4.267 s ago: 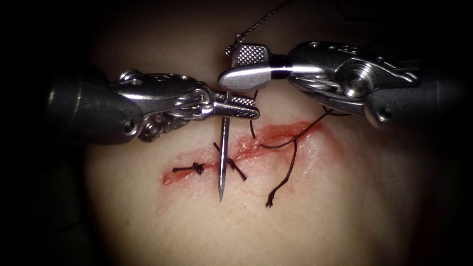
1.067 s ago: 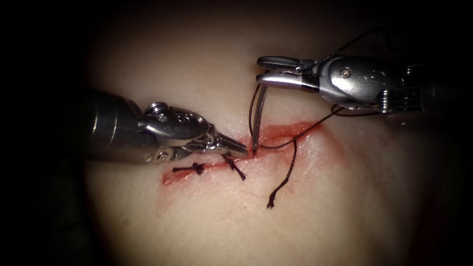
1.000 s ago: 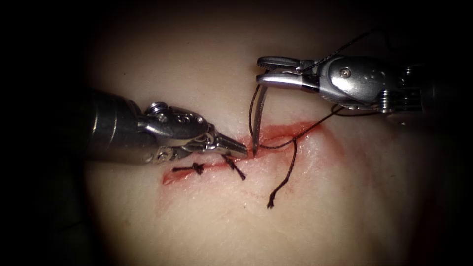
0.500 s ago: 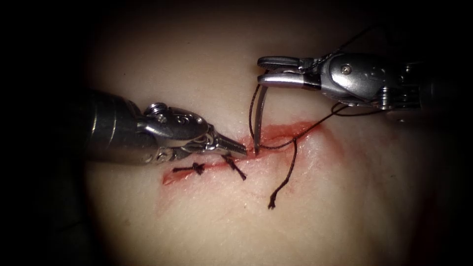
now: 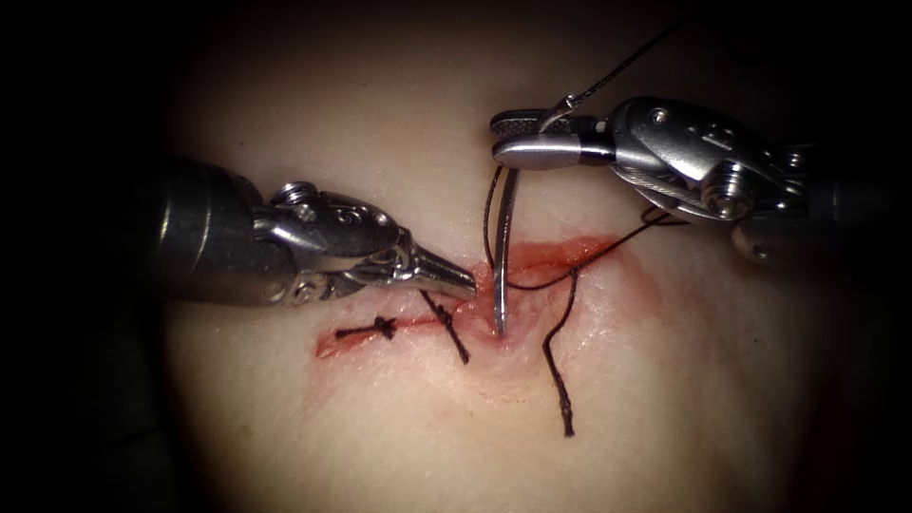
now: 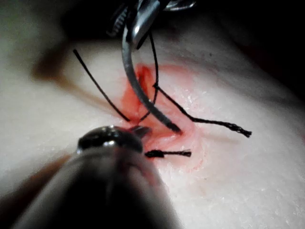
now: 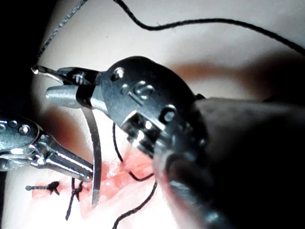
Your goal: Wound Closure
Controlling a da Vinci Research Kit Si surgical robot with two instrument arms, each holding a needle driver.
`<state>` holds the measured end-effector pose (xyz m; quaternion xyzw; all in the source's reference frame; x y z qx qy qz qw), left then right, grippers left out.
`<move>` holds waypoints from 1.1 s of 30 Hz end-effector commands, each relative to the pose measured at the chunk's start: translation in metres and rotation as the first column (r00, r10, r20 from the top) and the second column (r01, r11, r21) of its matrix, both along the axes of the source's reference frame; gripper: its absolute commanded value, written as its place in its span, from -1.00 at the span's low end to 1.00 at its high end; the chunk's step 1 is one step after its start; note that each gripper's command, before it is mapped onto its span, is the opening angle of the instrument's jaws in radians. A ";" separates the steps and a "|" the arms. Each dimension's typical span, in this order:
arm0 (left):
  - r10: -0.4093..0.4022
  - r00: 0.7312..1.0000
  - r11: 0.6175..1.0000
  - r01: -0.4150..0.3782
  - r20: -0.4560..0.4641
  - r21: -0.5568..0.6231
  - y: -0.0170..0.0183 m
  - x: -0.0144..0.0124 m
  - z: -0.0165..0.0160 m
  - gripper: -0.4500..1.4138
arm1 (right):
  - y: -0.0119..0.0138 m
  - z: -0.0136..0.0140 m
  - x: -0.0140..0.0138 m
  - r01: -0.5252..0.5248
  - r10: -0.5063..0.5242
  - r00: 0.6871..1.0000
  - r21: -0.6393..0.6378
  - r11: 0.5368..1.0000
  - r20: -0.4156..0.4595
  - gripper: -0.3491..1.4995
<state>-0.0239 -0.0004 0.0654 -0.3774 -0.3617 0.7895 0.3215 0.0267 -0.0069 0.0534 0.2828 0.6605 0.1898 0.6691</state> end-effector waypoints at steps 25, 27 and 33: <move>0.146 0.985 0.989 -0.149 0.092 0.025 -0.0028 -0.0019 -0.0023 -1.00 | -0.0011 0.0040 0.0006 -0.110 0.065 0.983 0.268 0.957 0.171 -1.00; 0.170 0.980 0.985 -0.173 0.099 0.024 -0.0034 -0.0021 -0.0020 -1.00 | -0.0010 0.0040 0.0006 -0.106 0.058 0.983 0.286 0.952 0.171 -1.00; 0.250 0.961 0.967 -0.253 0.114 0.012 -0.0051 -0.0024 -0.0018 -1.00 | -0.0009 0.0043 0.0006 -0.046 -0.010 0.989 0.364 0.930 0.149 -1.00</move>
